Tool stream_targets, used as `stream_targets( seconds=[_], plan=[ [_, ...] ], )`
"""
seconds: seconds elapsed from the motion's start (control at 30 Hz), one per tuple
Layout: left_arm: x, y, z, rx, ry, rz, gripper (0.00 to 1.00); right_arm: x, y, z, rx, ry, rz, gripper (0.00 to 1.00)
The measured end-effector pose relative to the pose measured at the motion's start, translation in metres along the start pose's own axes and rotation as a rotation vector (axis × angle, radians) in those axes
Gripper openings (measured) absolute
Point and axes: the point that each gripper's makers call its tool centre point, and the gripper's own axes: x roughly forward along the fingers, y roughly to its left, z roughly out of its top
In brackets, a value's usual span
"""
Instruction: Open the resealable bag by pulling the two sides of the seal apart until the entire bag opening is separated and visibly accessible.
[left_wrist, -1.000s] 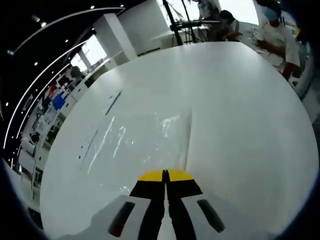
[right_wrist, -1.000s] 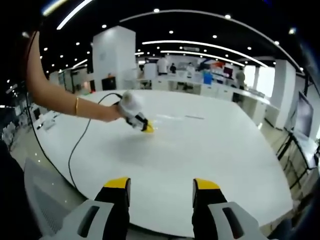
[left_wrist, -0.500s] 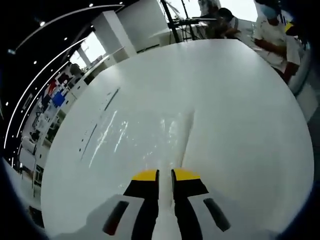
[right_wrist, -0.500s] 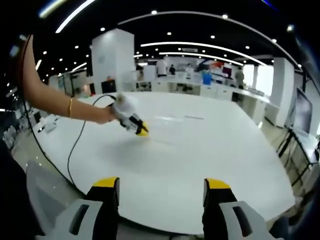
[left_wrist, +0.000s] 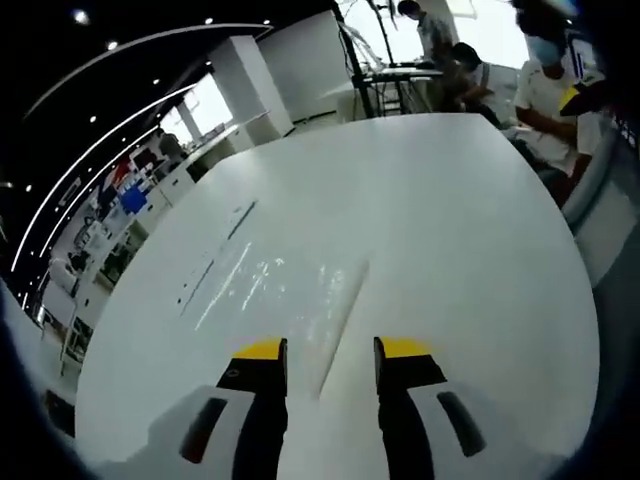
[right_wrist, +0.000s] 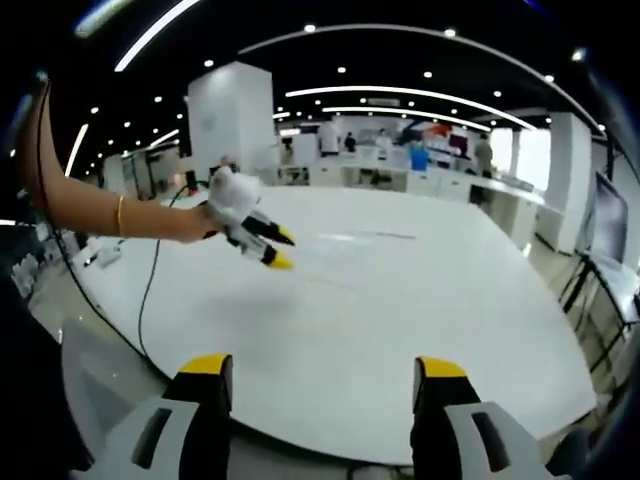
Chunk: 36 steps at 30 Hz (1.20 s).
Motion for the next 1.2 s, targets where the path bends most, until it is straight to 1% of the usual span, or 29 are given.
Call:
stream_targets(
  seconds=[0.1, 0.13, 0.17, 0.2, 0.23, 0.27, 0.3, 0.33, 0.37, 0.43, 0.53, 0.57, 0.6, 0.63, 0.73, 0.87, 0.9, 0.93, 0.97, 1.03, 1.07, 1.1, 1.13, 1.2],
  plan=[
    [-0.017, -0.006, 0.007, 0.002, -0.023, 0.015, 0.45, -0.005, 0.004, -0.003, 0.017, -0.01, 0.009, 0.74],
    [-0.027, -0.006, 0.01, -0.004, -0.036, 0.036, 0.48, -0.005, 0.005, -0.003, 0.017, -0.013, 0.014, 0.75],
    [-0.04, -0.012, 0.018, -0.066, -0.094, 0.03, 0.52, -0.007, 0.007, -0.004, 0.018, -0.016, 0.02, 0.75],
    [-0.053, -0.014, 0.018, -0.077, -0.102, 0.046, 0.56, -0.009, 0.011, -0.006, 0.009, -0.017, 0.039, 0.75],
    [-0.071, -0.019, 0.022, -0.071, -0.117, 0.071, 0.59, -0.01, 0.012, -0.006, -0.004, -0.014, 0.051, 0.75],
    [-0.081, -0.022, 0.024, -0.088, -0.133, 0.074, 0.63, -0.011, 0.012, -0.005, 0.002, -0.025, 0.06, 0.75],
    [-0.098, -0.028, 0.024, -0.116, -0.165, 0.088, 0.64, -0.011, 0.013, -0.004, 0.003, -0.029, 0.064, 0.75],
    [-0.112, -0.034, 0.021, -0.127, -0.176, 0.104, 0.65, -0.01, 0.016, -0.004, -0.017, -0.026, 0.082, 0.75],
    [-0.12, -0.036, 0.017, -0.127, -0.181, 0.115, 0.66, -0.01, 0.017, -0.004, -0.022, -0.028, 0.088, 0.75],
    [-0.126, -0.038, 0.008, -0.154, -0.168, 0.128, 0.67, -0.01, 0.018, -0.004, -0.025, -0.029, 0.095, 0.75],
    [-0.139, -0.043, -0.001, -0.179, -0.171, 0.156, 0.72, -0.012, 0.021, -0.004, -0.032, -0.032, 0.109, 0.75],
    [-0.143, -0.043, -0.002, -0.189, -0.177, 0.168, 0.74, -0.012, 0.022, -0.005, -0.034, -0.03, 0.113, 0.74],
    [-0.151, -0.043, -0.001, -0.212, -0.203, 0.196, 0.76, -0.013, 0.024, -0.007, -0.036, -0.025, 0.121, 0.74],
    [-0.159, -0.045, 0.001, -0.231, -0.228, 0.212, 0.79, -0.014, 0.025, -0.008, -0.037, -0.022, 0.125, 0.74],
    [-0.173, -0.051, -0.003, -0.255, -0.242, 0.235, 0.85, -0.016, 0.026, -0.008, -0.036, -0.024, 0.128, 0.74],
    [-0.19, -0.06, -0.011, -0.312, -0.261, 0.265, 0.86, -0.018, 0.029, -0.008, -0.037, -0.03, 0.133, 0.75],
    [-0.196, -0.064, -0.013, -0.327, -0.279, 0.276, 0.86, -0.018, 0.029, -0.009, -0.038, -0.031, 0.133, 0.76],
    [-0.202, -0.068, -0.015, -0.37, -0.293, 0.285, 0.87, -0.019, 0.03, -0.009, -0.039, -0.03, 0.136, 0.76],
    [-0.206, -0.071, -0.016, -0.382, -0.301, 0.286, 0.88, -0.02, 0.031, -0.009, -0.04, -0.033, 0.136, 0.76],
    [-0.214, -0.077, -0.022, -0.393, -0.299, 0.302, 0.91, -0.02, 0.032, -0.009, -0.043, -0.034, 0.145, 0.77],
    [-0.217, -0.079, -0.025, -0.391, -0.29, 0.32, 0.93, -0.021, 0.033, -0.01, -0.044, -0.033, 0.144, 0.77],
    [-0.222, -0.082, -0.032, -0.385, -0.268, 0.342, 0.95, -0.021, 0.033, -0.009, -0.047, -0.035, 0.147, 0.77],
    [-0.225, -0.084, -0.034, -0.385, -0.264, 0.347, 0.97, -0.022, 0.034, -0.009, -0.048, -0.036, 0.151, 0.77],
    [-0.232, -0.087, -0.038, -0.404, -0.271, 0.355, 1.0, -0.022, 0.036, -0.01, -0.048, -0.036, 0.154, 0.78]
  ],
)
